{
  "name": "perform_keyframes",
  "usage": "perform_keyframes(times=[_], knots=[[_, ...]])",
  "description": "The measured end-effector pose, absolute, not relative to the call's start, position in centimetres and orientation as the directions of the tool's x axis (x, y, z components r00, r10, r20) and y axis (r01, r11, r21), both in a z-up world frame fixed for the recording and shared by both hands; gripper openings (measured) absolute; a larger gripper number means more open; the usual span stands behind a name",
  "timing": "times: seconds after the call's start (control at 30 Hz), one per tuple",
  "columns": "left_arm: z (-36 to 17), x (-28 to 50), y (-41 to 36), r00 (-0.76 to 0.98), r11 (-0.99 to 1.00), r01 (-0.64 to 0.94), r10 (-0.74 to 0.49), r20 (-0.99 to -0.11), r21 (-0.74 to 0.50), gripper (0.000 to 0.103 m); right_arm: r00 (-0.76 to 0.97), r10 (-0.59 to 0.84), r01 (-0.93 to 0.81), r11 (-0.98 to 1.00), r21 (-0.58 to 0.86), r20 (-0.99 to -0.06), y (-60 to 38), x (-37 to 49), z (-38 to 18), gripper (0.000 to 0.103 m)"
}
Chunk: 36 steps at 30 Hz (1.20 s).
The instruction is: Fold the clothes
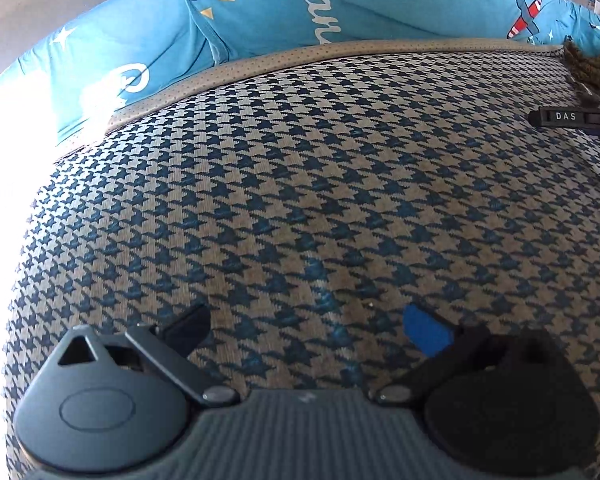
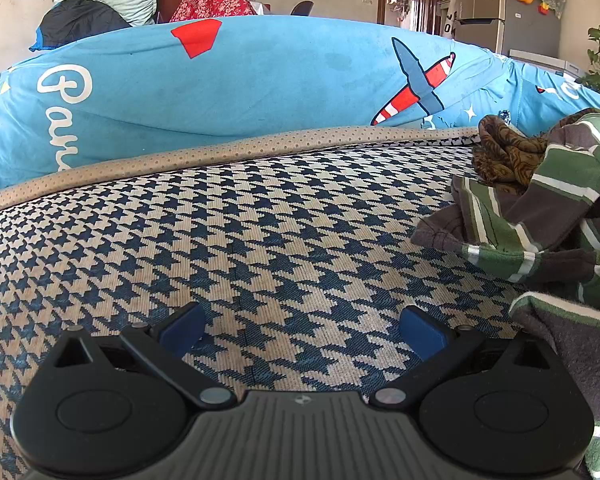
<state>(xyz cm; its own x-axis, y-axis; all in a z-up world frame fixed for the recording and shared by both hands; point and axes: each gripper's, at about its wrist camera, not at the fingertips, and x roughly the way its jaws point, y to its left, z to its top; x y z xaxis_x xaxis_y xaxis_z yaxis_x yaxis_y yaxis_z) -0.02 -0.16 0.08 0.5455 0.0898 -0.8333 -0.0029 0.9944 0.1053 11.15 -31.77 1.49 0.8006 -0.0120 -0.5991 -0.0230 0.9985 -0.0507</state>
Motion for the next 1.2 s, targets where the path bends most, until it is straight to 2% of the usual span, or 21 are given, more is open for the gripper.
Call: perform_keyframes(times=[0.17,0.4,1.2], knots=[[0.1,0.0,-0.4,0.561,0.991,-0.001,0.112,-0.82,0.134,0.103,0.801,-0.011,-0.023,0.998,-0.05,-0.599,-31.8,11.1,1.5,0.103],[0.2,-1.7,0.3,0.576,0.996,0.0,0.077,-0.813,0.095,0.103,0.801,-0.011,-0.023,0.999,-0.049,-0.598,-31.8,11.2,1.6,0.103],[-1.8,4.6,-1.8,0.573,0.992,0.048,0.066,-0.817,0.114,0.103,0.801,-0.013,-0.023,0.998,-0.052,-0.598,-31.8,11.2,1.6,0.103]])
